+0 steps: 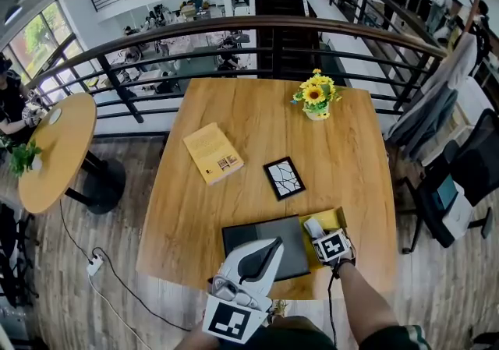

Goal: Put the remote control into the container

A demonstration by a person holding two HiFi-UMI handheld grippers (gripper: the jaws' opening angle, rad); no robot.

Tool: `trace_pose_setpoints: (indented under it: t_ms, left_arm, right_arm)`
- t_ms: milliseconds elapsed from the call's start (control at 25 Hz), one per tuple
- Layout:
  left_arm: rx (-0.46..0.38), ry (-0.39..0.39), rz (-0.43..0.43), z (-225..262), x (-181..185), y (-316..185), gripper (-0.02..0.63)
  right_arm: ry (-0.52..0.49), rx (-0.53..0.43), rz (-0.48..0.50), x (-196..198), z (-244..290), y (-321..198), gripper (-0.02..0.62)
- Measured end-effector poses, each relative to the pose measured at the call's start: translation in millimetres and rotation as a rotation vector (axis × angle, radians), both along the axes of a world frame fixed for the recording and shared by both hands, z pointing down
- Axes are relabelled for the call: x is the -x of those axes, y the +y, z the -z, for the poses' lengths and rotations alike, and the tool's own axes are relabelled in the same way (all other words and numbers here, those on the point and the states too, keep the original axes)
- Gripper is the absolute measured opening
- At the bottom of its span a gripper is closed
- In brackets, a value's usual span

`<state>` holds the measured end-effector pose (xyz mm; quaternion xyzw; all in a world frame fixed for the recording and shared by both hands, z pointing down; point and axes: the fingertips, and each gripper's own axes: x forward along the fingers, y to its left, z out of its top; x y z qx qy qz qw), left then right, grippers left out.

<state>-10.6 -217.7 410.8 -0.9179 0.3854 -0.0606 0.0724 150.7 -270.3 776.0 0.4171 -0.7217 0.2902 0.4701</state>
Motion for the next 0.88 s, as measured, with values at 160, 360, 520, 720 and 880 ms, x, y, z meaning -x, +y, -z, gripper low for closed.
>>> trace_pose_setpoints:
  t_ms: [160,360,520,720,880]
  left_arm:
    - [0.010,0.008,0.001,-1.8,0.5,-2.0,0.000]
    - [0.005,0.033,-0.010,-1.1,-1.6,-1.4,-0.001]
    - [-0.003,0.032,-0.025,2.1,-4.0,0.1,0.000]
    - [0.016,0.024,-0.031,-1.6,-5.1,0.9,0.000]
    - [0.016,0.043,-0.025,0.1,-3.5,2.9,0.000]
  right_arm:
    - [-0.019,0.013,-0.006,0.4,-1.8,1.5,0.224]
    - [-0.017,0.006,-0.012,2.0,-4.8,2.3,0.224]
    - [-0.024,-0.015,-0.016,2.3,-2.8,-1.4,0.225]
    - [-0.026,0.017,-0.026,1.1,-4.8,0.5,0.225]
    - [-0.026,0.021,-0.025,0.2,-5.4,-0.2,0.225]
